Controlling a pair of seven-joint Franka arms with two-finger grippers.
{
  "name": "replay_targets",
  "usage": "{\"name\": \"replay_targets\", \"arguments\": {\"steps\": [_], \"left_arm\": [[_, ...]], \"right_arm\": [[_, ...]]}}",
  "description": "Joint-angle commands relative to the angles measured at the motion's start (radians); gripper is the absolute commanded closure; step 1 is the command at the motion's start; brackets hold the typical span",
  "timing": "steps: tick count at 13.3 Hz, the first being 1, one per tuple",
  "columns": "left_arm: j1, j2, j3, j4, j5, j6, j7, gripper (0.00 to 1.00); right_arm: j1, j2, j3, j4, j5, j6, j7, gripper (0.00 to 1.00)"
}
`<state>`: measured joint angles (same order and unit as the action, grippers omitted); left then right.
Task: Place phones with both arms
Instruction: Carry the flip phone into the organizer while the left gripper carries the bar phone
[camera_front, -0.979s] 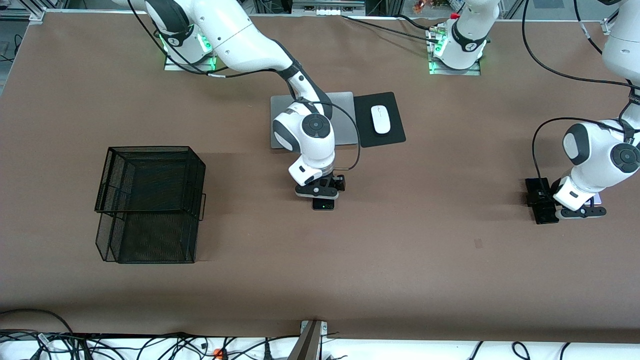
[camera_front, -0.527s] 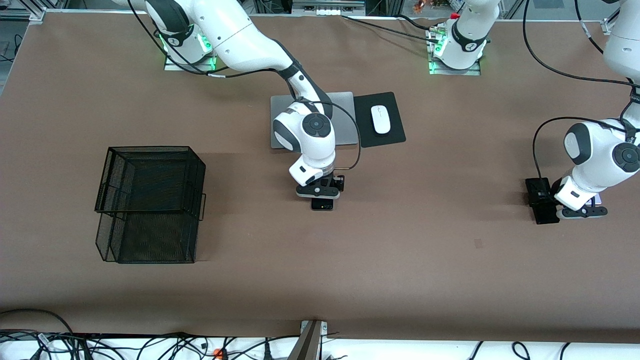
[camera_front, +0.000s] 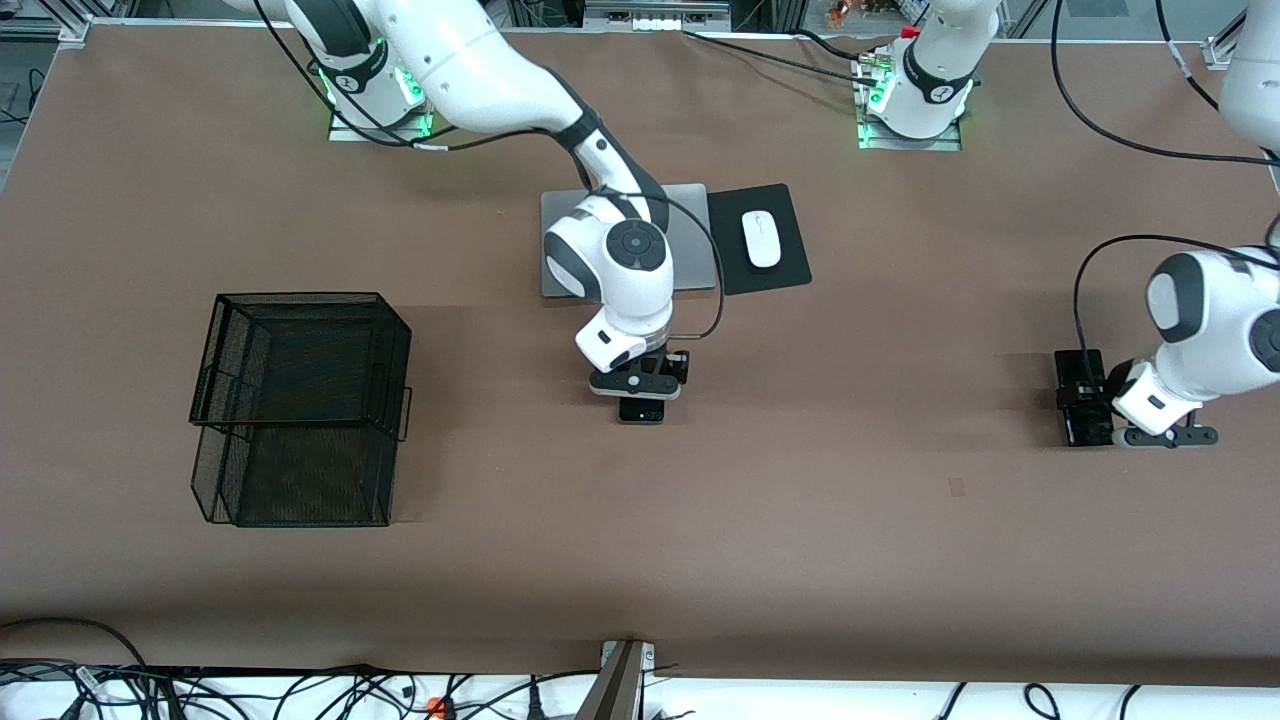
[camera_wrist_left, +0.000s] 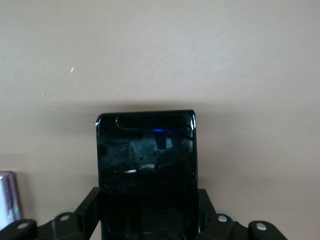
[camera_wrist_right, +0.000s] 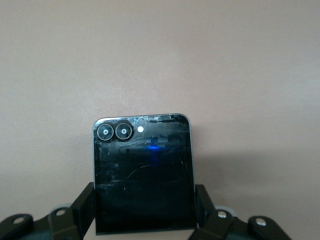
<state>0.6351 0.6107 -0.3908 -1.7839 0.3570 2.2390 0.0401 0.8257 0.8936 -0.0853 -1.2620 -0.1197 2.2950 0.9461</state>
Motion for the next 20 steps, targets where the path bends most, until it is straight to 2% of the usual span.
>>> {"name": "replay_targets", "arguments": {"steps": [1, 4, 6, 7, 9, 11, 13, 15, 17, 18, 20], "left_arm": [[0.000, -0.026, -0.078, 0.119, -0.007, -0.217, 0.001, 0.86], [-0.002, -0.026, -0.189, 0.211, -0.007, -0.358, 0.003, 0.85], [-0.008, -0.025, -0.273, 0.254, -0.007, -0.415, 0.000, 0.85], [-0.011, -0.025, -0.319, 0.264, -0.007, -0.429, -0.002, 0.85], [-0.024, -0.014, -0.384, 0.265, -0.062, -0.427, -0.026, 0.85], [-0.102, -0.008, -0.382, 0.268, -0.160, -0.426, -0.086, 0.85], [-0.208, -0.006, -0.381, 0.268, -0.165, -0.418, -0.222, 0.86], [-0.320, 0.020, -0.373, 0.302, -0.155, -0.375, -0.384, 0.84], [-0.418, 0.056, -0.364, 0.317, -0.153, -0.326, -0.521, 0.84], [-0.460, 0.069, -0.352, 0.322, -0.150, -0.267, -0.573, 0.84], [-0.541, 0.098, -0.330, 0.324, -0.148, -0.187, -0.629, 0.84]], "right_arm": [[-0.008, -0.134, -0.001, -0.019, 0.002, -0.164, -0.027, 1.00], [-0.034, -0.264, 0.002, -0.019, 0.026, -0.348, -0.087, 1.00], [-0.049, -0.352, -0.020, -0.049, 0.035, -0.471, -0.168, 1.00], [-0.053, -0.404, -0.049, -0.100, 0.037, -0.489, -0.212, 1.00], [-0.065, -0.552, -0.138, -0.306, 0.089, -0.442, -0.375, 1.00], [-0.063, -0.698, -0.250, -0.507, 0.118, -0.370, -0.543, 1.00], [-0.063, -0.801, -0.379, -0.656, 0.118, -0.318, -0.724, 1.00], [-0.063, -0.864, -0.526, -0.759, 0.117, -0.263, -0.921, 1.00], [-0.065, -0.854, -0.653, -0.775, 0.118, -0.234, -1.094, 1.00], [-0.066, -0.828, -0.690, -0.786, 0.121, -0.195, -1.148, 1.00], [-0.091, -0.780, -0.706, -0.818, 0.158, -0.111, -1.193, 1.00]]}}
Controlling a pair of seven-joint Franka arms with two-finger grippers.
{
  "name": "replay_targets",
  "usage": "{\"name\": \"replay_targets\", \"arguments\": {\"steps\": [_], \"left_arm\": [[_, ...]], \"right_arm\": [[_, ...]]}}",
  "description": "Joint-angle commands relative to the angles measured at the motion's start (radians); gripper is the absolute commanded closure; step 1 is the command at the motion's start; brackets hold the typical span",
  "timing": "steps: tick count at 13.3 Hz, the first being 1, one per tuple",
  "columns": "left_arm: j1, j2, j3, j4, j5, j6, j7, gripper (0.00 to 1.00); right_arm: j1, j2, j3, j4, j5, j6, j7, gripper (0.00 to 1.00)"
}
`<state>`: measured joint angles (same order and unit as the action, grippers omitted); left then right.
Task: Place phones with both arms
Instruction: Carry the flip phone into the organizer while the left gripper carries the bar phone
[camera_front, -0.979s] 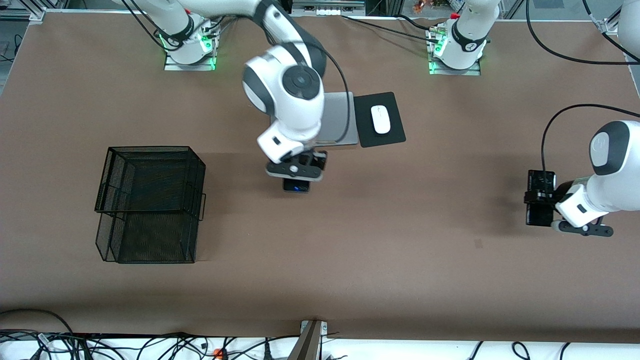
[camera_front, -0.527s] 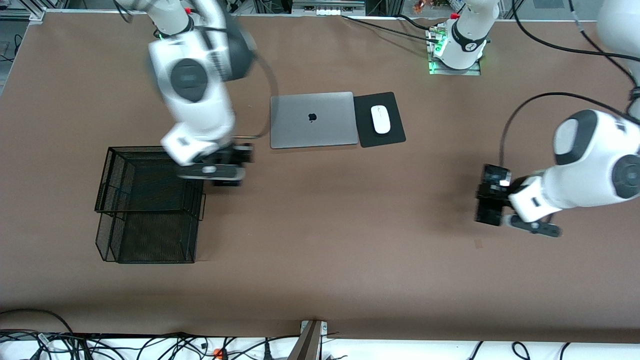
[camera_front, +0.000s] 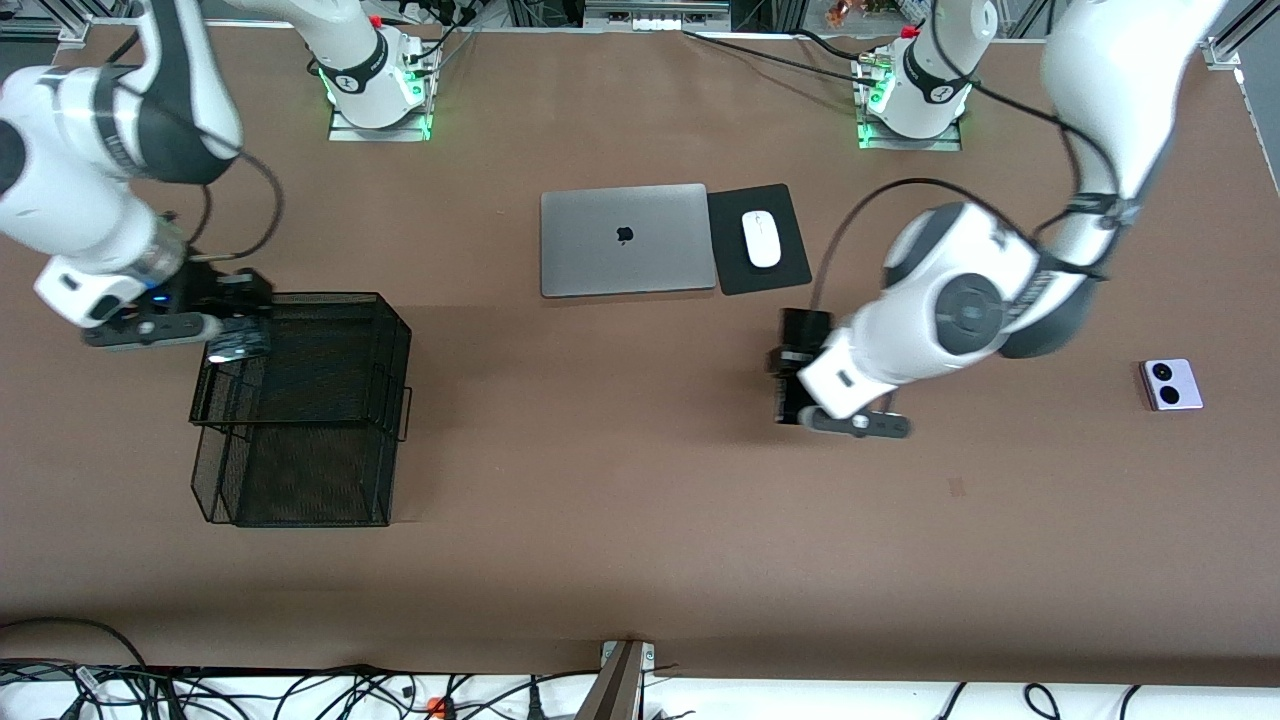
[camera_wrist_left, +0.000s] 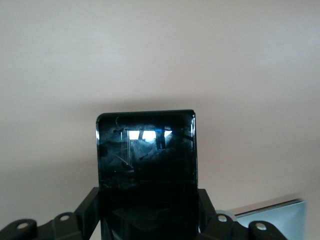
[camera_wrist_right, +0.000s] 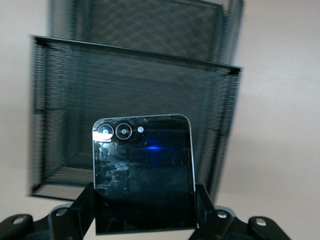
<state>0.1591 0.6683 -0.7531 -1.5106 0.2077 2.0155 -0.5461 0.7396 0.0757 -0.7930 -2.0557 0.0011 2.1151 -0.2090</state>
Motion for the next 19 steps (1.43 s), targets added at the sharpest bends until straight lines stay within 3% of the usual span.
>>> {"name": "replay_targets", "arguments": {"steps": [1, 5, 8, 9, 10, 11, 13, 17, 19], "left_arm": [[-0.126, 0.047, 0.079, 0.050, -0.001, 0.069, -0.064, 0.84], [-0.393, 0.086, 0.270, 0.050, -0.002, 0.190, -0.175, 0.84], [-0.502, 0.134, 0.362, 0.050, -0.001, 0.308, -0.225, 0.84], [-0.548, 0.145, 0.407, 0.050, -0.001, 0.336, -0.225, 0.84], [-0.594, 0.151, 0.455, 0.050, -0.001, 0.345, -0.225, 0.84], [-0.636, 0.158, 0.490, 0.050, -0.002, 0.351, -0.229, 0.84], [-0.671, 0.172, 0.523, 0.050, -0.001, 0.385, -0.248, 0.84], [-0.675, 0.188, 0.525, 0.050, -0.001, 0.388, -0.250, 0.82], [-0.675, 0.189, 0.525, 0.050, -0.001, 0.388, -0.250, 0.71]], "right_arm": [[-0.014, 0.088, 0.001, -0.026, 0.083, 0.103, -0.053, 1.00], [-0.051, 0.248, 0.001, -0.012, 0.295, 0.164, -0.179, 1.00], [-0.057, 0.263, 0.001, -0.003, 0.306, 0.158, -0.167, 1.00], [-0.057, 0.265, 0.001, -0.001, 0.306, 0.157, -0.158, 0.95], [-0.057, 0.266, 0.001, 0.008, 0.307, 0.155, -0.144, 0.42], [-0.057, 0.271, 0.001, 0.012, 0.307, 0.154, -0.139, 0.00], [-0.059, 0.268, 0.001, 0.043, 0.307, 0.122, -0.141, 0.00], [-0.059, 0.262, -0.023, 0.254, 0.287, -0.182, -0.078, 0.00], [-0.056, 0.262, -0.031, 0.363, 0.252, -0.317, -0.020, 0.00]]}}
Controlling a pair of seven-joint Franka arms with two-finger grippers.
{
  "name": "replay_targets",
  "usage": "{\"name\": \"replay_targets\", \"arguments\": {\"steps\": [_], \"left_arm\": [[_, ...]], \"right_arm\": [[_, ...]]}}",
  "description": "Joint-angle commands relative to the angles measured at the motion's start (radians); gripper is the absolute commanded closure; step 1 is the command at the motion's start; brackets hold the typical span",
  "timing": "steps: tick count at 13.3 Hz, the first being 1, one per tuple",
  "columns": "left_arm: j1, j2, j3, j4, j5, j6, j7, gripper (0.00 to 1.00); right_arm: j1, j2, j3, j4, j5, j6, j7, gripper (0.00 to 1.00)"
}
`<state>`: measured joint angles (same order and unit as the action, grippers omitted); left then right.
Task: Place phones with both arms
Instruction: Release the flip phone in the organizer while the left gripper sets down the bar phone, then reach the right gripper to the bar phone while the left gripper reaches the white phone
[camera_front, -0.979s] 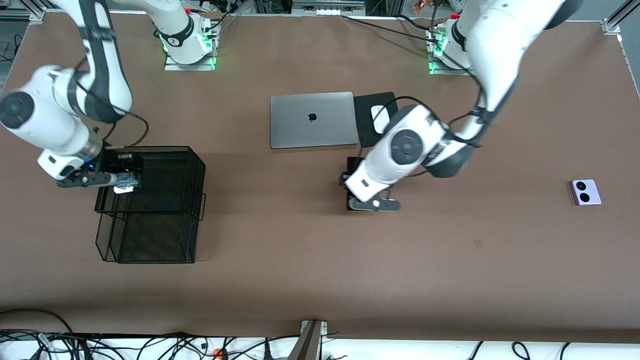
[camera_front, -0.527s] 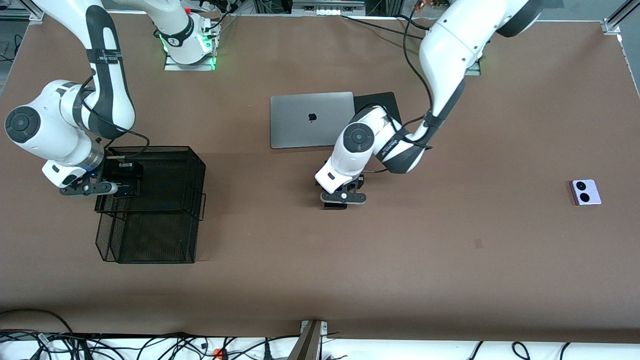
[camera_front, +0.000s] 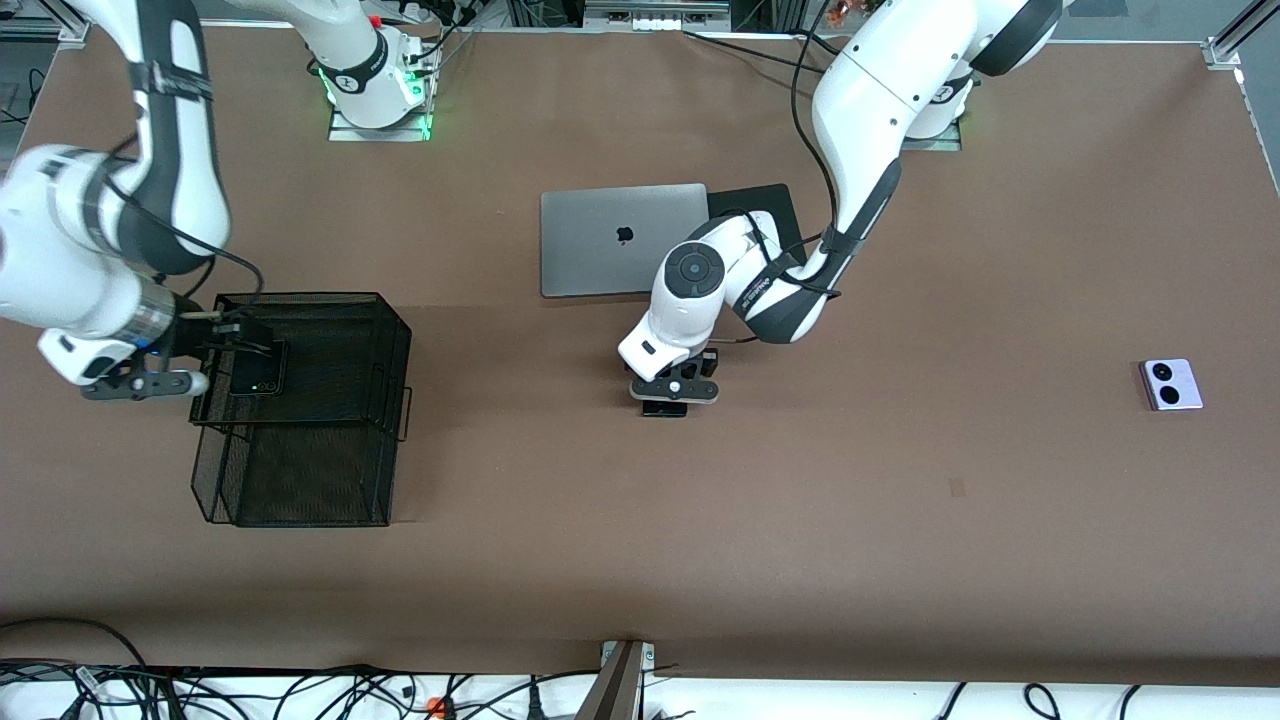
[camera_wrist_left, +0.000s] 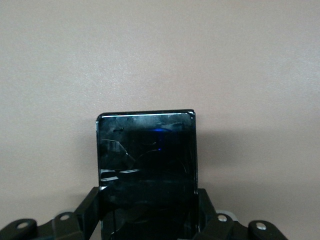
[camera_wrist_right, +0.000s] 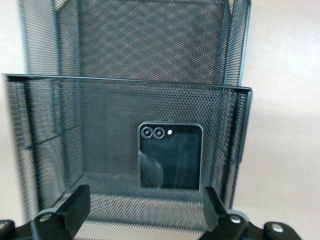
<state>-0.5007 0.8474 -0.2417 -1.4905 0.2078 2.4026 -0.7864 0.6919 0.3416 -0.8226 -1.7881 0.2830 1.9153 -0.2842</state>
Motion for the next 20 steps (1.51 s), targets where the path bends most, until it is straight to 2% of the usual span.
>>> {"name": "replay_targets", "arguments": {"steps": [1, 2, 7, 9, 12, 15, 17, 20], "left_arm": [[-0.013, 0.009, 0.013, 0.030, -0.001, 0.001, -0.010, 0.45], [-0.013, 0.010, 0.015, 0.030, 0.001, 0.001, -0.008, 0.00], [-0.032, -0.001, 0.024, 0.030, 0.030, 0.000, -0.008, 0.00], [-0.013, -0.036, 0.025, 0.027, 0.033, -0.026, -0.004, 0.00], [0.028, -0.147, 0.025, 0.029, 0.033, -0.227, 0.004, 0.00], [0.112, -0.247, 0.024, 0.032, 0.033, -0.434, 0.009, 0.00], [0.233, -0.286, 0.022, 0.032, 0.032, -0.560, 0.025, 0.00], [0.391, -0.323, 0.027, 0.029, 0.033, -0.715, 0.284, 0.00]], "right_arm": [[-0.006, -0.004, -0.001, 0.146, -0.045, -0.175, 0.098, 0.00], [-0.002, -0.004, 0.000, 0.179, -0.048, -0.212, 0.133, 0.00], [0.011, -0.004, 0.010, 0.211, -0.041, -0.229, 0.209, 0.00], [0.014, 0.004, 0.013, 0.210, -0.033, -0.219, 0.204, 0.00], [0.026, 0.030, 0.054, 0.210, -0.033, -0.200, 0.209, 0.00], [0.028, 0.060, 0.136, 0.208, -0.031, -0.154, 0.300, 0.00], [0.032, 0.092, 0.219, 0.207, -0.030, -0.087, 0.399, 0.00], [0.034, 0.154, 0.385, 0.211, -0.008, 0.049, 0.639, 0.00]]}}
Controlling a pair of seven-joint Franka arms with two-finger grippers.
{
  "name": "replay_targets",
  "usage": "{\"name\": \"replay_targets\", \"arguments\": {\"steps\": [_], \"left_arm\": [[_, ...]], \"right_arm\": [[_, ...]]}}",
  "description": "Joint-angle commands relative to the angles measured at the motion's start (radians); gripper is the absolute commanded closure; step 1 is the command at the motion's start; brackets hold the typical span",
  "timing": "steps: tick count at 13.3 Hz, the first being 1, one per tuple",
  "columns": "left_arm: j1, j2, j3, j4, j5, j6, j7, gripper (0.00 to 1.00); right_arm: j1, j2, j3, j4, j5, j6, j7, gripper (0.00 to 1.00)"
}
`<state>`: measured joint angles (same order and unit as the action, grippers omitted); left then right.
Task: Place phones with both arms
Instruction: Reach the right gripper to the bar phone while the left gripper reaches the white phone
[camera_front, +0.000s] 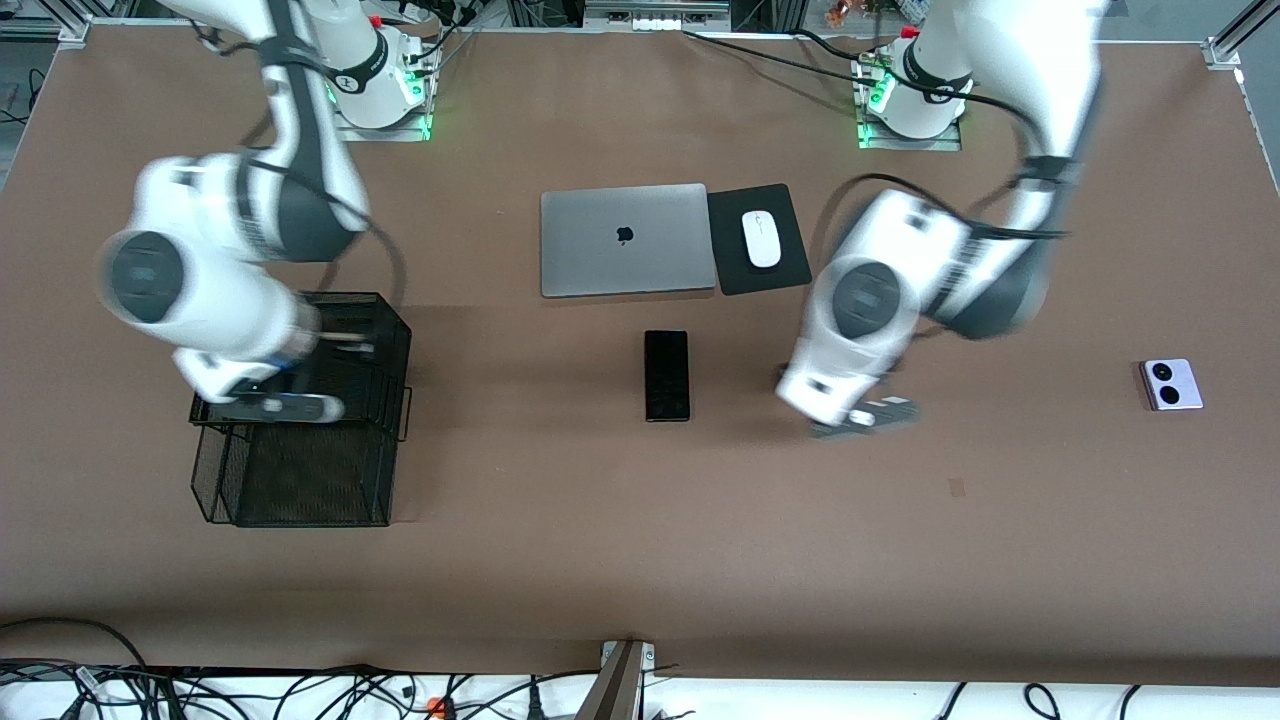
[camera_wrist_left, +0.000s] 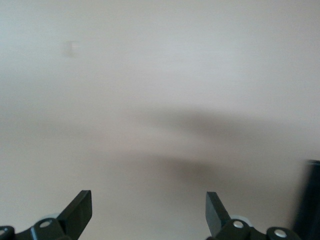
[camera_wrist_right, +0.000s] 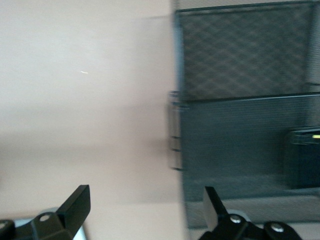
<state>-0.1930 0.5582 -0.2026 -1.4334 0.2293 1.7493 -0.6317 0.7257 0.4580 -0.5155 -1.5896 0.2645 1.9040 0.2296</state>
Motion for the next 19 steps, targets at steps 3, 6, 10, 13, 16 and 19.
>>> {"name": "replay_targets", "arguments": {"steps": [3, 6, 10, 13, 16, 19], "left_arm": [[0.287, -0.037, -0.012, -0.041, 0.012, -0.073, 0.352, 0.00], [0.504, -0.023, -0.011, -0.050, 0.034, -0.054, 0.426, 0.00], [0.709, 0.003, -0.012, -0.088, 0.096, 0.103, 0.597, 0.00], [0.849, 0.025, -0.012, -0.162, 0.096, 0.356, 0.778, 0.00], [0.923, 0.087, -0.021, -0.176, 0.079, 0.510, 0.957, 0.00], [0.951, 0.127, -0.028, -0.183, 0.077, 0.533, 0.965, 0.00]], "right_arm": [[0.027, 0.160, 0.215, 0.133, 0.001, 0.176, 0.334, 0.00], [0.153, 0.316, 0.213, 0.331, -0.033, 0.181, 0.566, 0.00], [0.274, 0.442, 0.213, 0.451, -0.077, 0.213, 0.760, 0.00], [0.307, 0.494, 0.213, 0.451, -0.102, 0.269, 0.789, 0.00], [0.314, 0.542, 0.215, 0.448, -0.148, 0.319, 0.786, 0.00], [0.314, 0.567, 0.215, 0.441, -0.154, 0.378, 0.757, 0.00]]}}
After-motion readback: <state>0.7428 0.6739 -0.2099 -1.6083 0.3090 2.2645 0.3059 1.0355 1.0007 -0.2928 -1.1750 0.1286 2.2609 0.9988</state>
